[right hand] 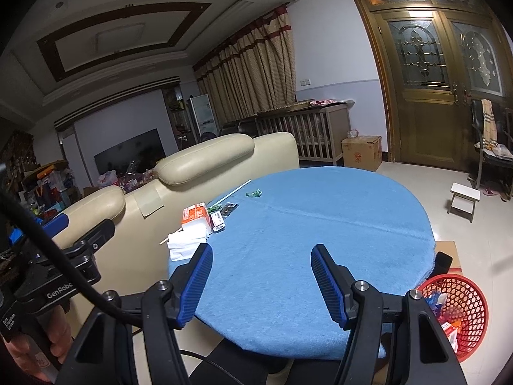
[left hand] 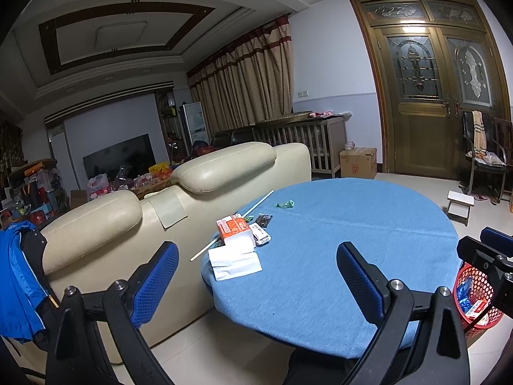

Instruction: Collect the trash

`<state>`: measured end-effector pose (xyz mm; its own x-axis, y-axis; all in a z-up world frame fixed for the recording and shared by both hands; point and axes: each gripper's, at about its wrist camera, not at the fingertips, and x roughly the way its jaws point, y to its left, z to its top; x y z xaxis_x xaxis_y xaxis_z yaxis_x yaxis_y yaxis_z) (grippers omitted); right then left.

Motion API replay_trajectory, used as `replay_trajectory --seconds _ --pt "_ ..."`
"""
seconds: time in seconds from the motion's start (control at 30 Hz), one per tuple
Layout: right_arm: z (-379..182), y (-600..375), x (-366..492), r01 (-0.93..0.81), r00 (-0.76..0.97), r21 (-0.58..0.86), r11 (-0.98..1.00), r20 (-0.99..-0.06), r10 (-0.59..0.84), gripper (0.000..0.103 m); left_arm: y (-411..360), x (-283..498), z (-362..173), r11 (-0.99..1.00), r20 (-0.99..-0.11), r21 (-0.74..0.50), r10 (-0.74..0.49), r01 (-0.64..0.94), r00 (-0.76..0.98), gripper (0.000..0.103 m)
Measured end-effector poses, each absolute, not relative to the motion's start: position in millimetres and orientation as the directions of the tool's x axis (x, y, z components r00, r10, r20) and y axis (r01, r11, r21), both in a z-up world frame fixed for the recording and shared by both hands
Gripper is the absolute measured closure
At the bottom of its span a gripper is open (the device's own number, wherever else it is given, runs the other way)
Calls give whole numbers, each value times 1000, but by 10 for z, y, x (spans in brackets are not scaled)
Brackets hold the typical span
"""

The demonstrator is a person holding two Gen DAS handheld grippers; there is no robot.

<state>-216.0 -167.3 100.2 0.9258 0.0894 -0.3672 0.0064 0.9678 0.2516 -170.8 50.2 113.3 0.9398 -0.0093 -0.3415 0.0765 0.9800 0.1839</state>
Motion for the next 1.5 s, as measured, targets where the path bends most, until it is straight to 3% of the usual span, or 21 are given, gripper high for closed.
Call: replay_trajectory --seconds 1.5 --pt "1044 -1486 -2143 -12 925 229 973 -368 98 35 663 -1712 1092 986 -358 158 2 58 934 4"
